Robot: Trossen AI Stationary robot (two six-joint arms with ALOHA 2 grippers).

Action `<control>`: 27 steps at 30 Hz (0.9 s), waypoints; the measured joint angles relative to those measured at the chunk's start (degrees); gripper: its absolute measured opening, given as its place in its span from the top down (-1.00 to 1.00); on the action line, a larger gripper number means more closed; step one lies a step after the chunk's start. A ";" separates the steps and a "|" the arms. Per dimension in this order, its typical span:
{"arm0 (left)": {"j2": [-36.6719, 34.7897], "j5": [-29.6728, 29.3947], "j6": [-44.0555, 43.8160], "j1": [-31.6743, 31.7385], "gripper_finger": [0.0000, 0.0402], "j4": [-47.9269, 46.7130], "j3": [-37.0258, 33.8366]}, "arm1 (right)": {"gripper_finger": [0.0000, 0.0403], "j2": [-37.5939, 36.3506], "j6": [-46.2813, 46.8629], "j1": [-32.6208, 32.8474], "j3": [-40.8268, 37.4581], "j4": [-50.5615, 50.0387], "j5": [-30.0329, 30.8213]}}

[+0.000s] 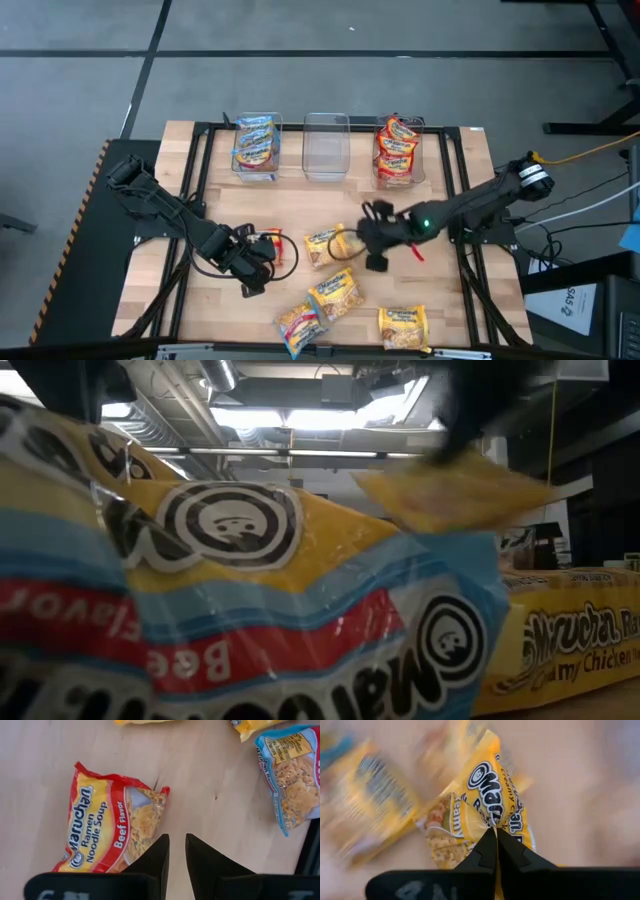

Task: Sort Maruchan noodles
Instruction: Put the yellow noodle pack into the middle transparent bin

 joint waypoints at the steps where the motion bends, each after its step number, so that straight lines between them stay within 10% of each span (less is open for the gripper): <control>1: 0.00 -0.14 0.00 0.00 0.71 0.00 0.00 | 1.00 0.00 -3.10 -0.86 1.90 -0.24 4.01; 7: 0.00 -0.16 0.04 0.00 0.71 0.00 0.02 | 1.00 -0.05 -21.82 -10.48 8.97 2.82 20.38; 18: 0.00 -0.33 3.39 0.00 0.71 -0.04 0.02 | 1.00 1.85 -36.31 -40.19 9.53 28.51 -6.38; 27: 0.02 -0.33 3.39 0.00 0.71 0.04 0.02 | 1.00 11.85 -38.65 -48.44 9.53 40.67 -16.44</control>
